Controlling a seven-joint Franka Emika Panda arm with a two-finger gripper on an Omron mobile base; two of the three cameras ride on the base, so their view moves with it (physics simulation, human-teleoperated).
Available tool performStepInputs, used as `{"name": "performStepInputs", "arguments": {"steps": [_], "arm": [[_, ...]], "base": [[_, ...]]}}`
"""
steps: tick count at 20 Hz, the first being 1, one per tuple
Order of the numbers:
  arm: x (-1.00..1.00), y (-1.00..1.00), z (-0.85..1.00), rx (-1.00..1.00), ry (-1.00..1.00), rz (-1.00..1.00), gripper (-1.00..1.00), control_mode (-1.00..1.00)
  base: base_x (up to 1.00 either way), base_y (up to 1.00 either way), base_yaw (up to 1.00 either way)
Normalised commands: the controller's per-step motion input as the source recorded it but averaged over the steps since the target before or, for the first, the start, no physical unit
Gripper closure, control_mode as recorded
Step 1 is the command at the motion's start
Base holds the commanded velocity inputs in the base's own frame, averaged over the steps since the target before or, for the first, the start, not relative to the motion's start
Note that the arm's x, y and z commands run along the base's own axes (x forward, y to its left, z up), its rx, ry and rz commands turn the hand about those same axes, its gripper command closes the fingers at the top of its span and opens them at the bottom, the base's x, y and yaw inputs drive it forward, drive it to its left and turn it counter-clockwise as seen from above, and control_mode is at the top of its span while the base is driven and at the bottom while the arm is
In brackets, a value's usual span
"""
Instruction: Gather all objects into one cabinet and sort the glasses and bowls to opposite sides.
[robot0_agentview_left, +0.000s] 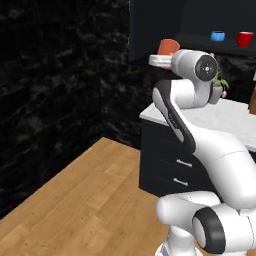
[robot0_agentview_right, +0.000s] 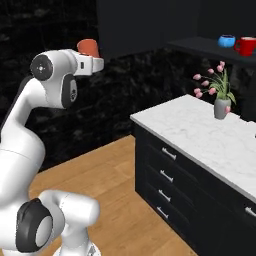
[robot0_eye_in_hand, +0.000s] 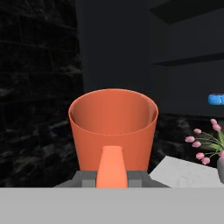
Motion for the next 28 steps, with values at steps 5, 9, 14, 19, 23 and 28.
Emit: {"name": "performStepInputs", "arguments": {"steps": [5,9,14,19,23,28], "arm": [[0.00,0.00,0.00,0.00,0.00,0.00,1.00,1.00],[0.00,0.00,0.00,0.00,0.00,0.00,1.00,1.00],[0.00,0.00,0.00,0.00,0.00,0.00,1.00,1.00],[0.00,0.00,0.00,0.00,0.00,0.00,1.00,1.00],[0.00,0.00,0.00,0.00,0.00,0.00,1.00,1.00],[0.00,0.00,0.00,0.00,0.00,0.00,1.00,1.00]], "base": [[0.03,-0.37,-0.65],[0.13,-0.17,-0.58],[0.09,0.00,-0.08],[0.61,0.00,-0.23],[1.00,0.00,-0.38],[0.86,-0.03,-0.29]]}}
